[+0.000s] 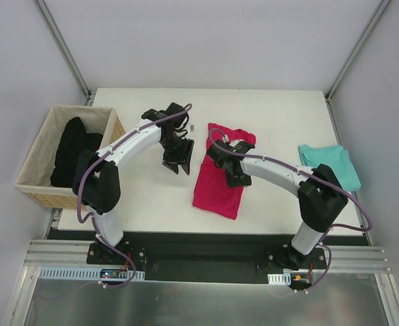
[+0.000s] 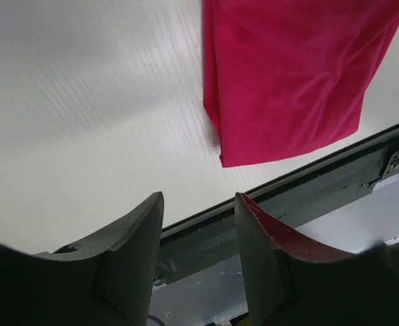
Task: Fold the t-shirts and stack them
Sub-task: Fold the folded rectangular tshirt in 1/3 of the way
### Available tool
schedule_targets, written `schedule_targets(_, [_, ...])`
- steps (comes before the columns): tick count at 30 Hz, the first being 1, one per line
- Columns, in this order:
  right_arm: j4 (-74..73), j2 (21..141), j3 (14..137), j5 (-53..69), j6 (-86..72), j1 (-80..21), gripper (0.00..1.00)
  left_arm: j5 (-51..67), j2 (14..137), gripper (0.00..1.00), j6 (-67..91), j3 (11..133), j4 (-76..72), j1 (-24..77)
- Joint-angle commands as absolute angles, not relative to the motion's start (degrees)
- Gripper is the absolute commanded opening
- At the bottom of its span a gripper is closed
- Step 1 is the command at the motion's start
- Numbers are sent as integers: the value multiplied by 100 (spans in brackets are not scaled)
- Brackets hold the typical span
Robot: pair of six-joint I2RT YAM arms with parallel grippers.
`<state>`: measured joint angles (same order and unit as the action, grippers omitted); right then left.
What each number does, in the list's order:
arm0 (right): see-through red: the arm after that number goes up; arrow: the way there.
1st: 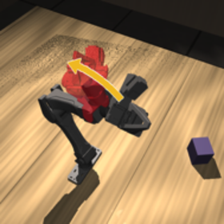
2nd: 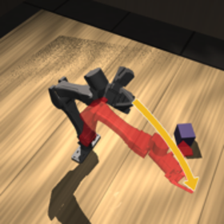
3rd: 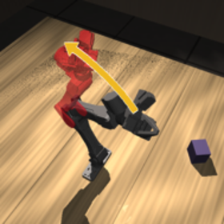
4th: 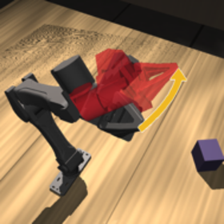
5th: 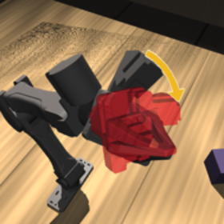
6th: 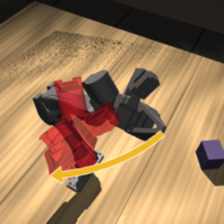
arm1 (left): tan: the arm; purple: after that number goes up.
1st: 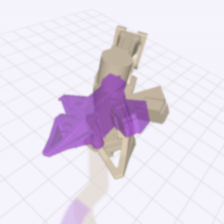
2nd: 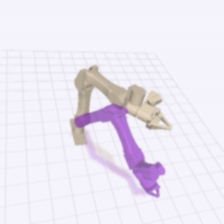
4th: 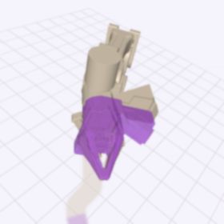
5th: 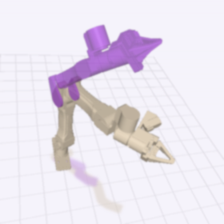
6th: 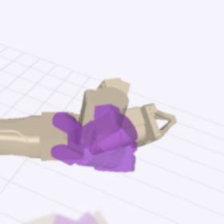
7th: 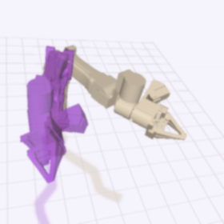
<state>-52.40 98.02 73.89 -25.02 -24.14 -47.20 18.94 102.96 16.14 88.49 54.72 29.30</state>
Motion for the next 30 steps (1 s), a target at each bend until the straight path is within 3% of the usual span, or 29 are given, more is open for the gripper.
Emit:
schedule_targets(1, [-5370, 9544, 7119, -2566, -2909, -5026, 40, 1811, 9932, 46, 1749, 8552, 5379, 3006])
schedule_targets(14, [-5643, 9773, 7364, -2855, -3139, -5230, 40, 1846, 9967, 45, 1644, 8411, 5300, 3076])
schedule_targets(21, [-5678, 10581, 8647, -2821, -2164, -4737, 34, 1732, 9870, 45, 1687, 8578, 5326, 3076])
schedule_targets(30, [-5616, 11890, 10183, -2760, -1416, -4299, 34, 1380, 9607, 45, 1802, 8429, 5352, 3067])
